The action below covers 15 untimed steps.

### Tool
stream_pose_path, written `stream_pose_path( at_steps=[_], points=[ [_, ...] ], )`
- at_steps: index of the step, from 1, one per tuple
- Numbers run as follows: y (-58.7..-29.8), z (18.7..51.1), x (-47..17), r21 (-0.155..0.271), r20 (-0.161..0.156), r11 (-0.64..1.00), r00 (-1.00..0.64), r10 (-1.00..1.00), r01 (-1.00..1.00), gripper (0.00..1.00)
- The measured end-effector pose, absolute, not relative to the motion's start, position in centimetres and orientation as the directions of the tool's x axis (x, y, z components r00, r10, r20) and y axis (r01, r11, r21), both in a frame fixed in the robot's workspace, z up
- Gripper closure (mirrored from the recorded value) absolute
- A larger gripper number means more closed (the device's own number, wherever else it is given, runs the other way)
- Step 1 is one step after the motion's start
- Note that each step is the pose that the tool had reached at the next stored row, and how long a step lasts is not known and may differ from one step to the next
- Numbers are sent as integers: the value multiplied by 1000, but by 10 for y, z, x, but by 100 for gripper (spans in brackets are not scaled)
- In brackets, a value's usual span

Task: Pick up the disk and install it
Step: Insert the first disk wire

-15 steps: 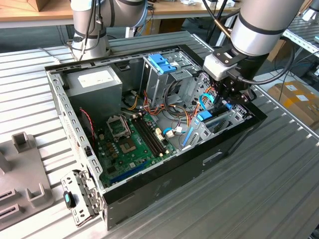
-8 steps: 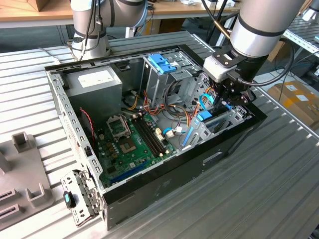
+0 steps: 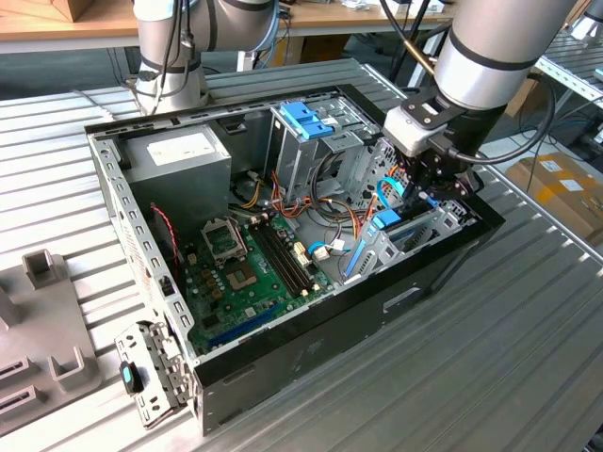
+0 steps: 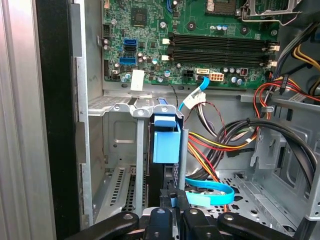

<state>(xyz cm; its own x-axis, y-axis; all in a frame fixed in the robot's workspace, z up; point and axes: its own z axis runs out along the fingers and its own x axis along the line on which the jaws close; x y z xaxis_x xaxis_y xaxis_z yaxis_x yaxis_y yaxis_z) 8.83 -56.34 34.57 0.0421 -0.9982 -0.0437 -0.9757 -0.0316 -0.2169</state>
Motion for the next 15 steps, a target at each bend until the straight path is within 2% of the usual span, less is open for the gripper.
stream_pose_path(
  at_steps=[15],
  points=[
    [-564, 341, 87, -217, -44, -32, 42, -998, -976, 84]
  ],
)
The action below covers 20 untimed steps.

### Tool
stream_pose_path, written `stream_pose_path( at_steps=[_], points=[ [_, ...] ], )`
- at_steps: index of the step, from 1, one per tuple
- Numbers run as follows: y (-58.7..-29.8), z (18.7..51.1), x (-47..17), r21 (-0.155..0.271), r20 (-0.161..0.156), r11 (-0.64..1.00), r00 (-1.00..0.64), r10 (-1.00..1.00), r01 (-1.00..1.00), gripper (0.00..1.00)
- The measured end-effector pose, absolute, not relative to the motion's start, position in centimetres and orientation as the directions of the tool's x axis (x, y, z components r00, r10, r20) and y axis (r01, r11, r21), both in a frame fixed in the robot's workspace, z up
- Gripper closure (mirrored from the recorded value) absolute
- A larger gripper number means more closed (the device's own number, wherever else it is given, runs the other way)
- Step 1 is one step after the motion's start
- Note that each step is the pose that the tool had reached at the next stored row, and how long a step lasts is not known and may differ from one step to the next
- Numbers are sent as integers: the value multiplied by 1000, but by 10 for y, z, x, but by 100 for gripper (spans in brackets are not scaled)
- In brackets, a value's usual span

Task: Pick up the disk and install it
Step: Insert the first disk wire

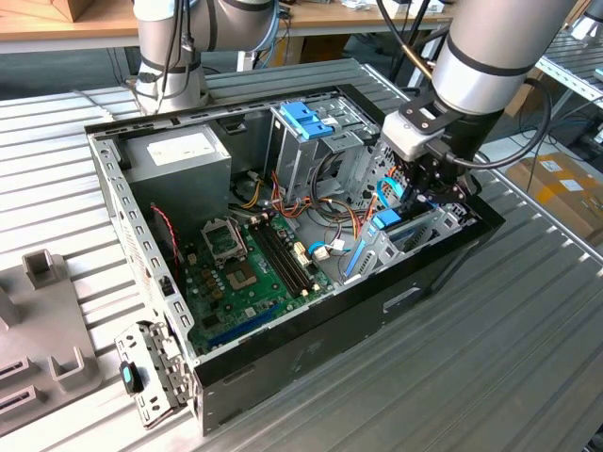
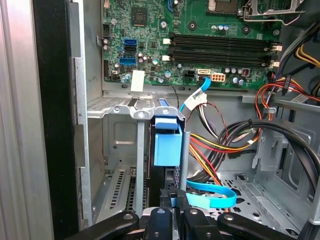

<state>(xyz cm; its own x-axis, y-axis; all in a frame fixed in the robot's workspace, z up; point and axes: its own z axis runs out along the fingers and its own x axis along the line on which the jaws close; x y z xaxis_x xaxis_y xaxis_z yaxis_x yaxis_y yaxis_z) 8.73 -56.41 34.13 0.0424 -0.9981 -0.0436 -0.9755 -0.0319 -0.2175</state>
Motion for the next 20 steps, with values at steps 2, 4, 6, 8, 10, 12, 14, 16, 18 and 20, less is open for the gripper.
stream_pose_path(
  at_steps=[2, 4, 6, 8, 10, 12, 14, 16, 18, 20],
  points=[
    [-564, 341, 87, -217, -44, -32, 42, -998, -976, 84],
    [-564, 341, 87, -217, -43, -32, 42, -998, -976, 84],
    [-564, 341, 87, -217, -43, -32, 42, -998, -976, 84],
    [-564, 341, 87, -217, -43, -32, 42, -998, -976, 84],
    [-564, 341, 87, -217, -43, -32, 42, -998, -976, 84],
    [-564, 340, 87, -217, -43, -32, 42, -998, -976, 83],
    [-564, 340, 87, -217, -42, -32, 42, -998, -976, 77],
    [-564, 341, 87, -217, -42, -32, 42, -998, -976, 65],
    [-564, 341, 87, -217, -42, -32, 42, -998, -976, 58],
    [-564, 342, 87, -217, -41, -32, 42, -998, -976, 58]
  ],
)
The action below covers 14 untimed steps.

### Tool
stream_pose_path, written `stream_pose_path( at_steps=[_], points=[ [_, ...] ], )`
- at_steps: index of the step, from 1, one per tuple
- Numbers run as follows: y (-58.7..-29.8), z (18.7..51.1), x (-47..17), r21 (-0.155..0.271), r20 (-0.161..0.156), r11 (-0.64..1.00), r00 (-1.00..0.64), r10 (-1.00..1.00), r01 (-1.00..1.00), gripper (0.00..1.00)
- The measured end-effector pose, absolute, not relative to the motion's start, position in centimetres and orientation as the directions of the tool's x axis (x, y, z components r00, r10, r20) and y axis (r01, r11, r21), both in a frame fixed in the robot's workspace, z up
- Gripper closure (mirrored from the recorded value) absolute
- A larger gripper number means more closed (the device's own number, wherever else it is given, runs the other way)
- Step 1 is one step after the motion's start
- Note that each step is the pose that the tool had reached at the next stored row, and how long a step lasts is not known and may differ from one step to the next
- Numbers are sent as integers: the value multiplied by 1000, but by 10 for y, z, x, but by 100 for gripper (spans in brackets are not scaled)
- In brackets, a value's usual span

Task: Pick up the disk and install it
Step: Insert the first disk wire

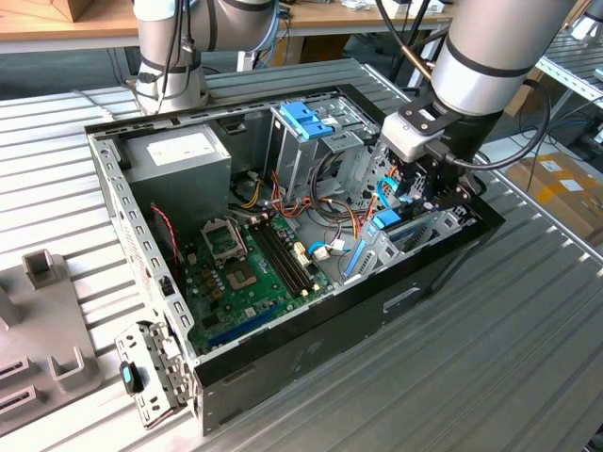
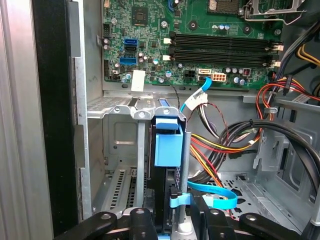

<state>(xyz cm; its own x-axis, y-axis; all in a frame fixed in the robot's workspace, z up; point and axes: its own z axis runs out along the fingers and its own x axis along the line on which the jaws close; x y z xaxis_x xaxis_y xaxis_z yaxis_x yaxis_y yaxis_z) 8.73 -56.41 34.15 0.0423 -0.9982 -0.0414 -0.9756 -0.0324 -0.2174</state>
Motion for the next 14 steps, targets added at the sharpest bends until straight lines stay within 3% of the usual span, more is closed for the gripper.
stream_pose_path(
  at_steps=[14],
  points=[
    [-564, 374, 87, -217, -42, -32, 42, -998, -976, 58]
  ],
)
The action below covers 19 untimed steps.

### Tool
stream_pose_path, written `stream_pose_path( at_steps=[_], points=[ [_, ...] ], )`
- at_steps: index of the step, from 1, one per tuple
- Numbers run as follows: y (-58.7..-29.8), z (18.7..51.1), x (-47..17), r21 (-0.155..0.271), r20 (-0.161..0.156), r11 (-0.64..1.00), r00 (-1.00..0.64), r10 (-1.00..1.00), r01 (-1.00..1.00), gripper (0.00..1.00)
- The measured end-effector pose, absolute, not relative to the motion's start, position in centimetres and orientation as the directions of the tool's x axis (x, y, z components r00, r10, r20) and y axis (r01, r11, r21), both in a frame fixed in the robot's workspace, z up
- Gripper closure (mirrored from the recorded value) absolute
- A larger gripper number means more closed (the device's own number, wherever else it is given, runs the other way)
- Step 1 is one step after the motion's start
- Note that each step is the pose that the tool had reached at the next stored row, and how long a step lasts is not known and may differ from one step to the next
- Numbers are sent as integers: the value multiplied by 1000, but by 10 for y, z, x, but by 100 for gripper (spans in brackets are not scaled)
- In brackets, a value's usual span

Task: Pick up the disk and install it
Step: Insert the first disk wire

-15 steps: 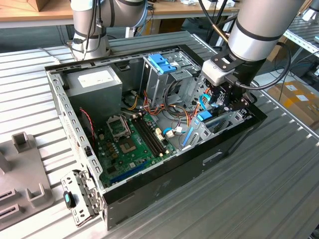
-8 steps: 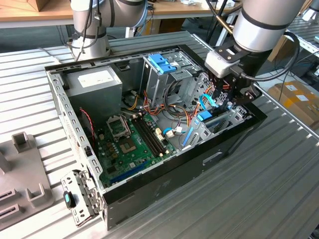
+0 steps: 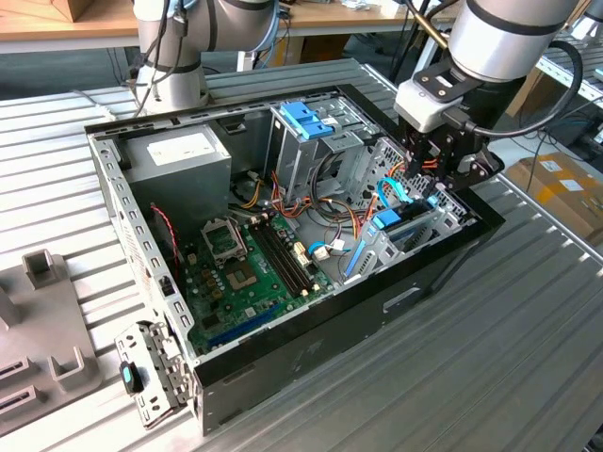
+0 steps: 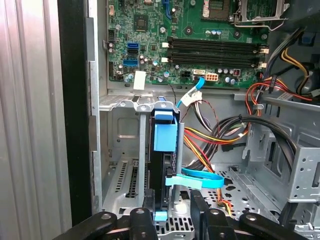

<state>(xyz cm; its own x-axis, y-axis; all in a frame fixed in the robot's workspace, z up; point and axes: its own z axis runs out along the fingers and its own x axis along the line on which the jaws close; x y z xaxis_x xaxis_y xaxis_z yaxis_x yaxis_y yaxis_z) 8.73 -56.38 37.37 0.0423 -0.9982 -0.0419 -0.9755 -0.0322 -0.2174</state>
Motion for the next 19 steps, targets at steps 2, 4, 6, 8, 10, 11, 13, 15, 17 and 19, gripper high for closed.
stream_pose_path(
  at_steps=[2, 4, 6, 8, 10, 11, 13, 15, 17, 19],
  points=[
    [-564, 374, 87, -217, -42, -32, 42, -998, -976, 58],
    [-564, 374, 87, -216, -42, -32, 42, -998, -976, 58],
    [-564, 373, 88, -116, -46, -32, 38, -998, -993, 58],
    [-564, 373, 88, -77, -47, -32, 36, -998, -997, 58],
    [-564, 373, 88, -63, -48, -32, 35, -998, -997, 58],
    [-564, 373, 88, -62, -48, -32, 35, -998, -998, 58],
    [-564, 373, 88, -61, -48, -32, 35, -998, -998, 58],
    [-562, 373, 89, -61, -48, -32, 35, -998, -998, 58],
    [-560, 373, 91, -61, -48, -32, 35, -998, -998, 58],
    [-558, 373, 93, -61, -48, -33, 36, -998, -998, 58]
  ],
)
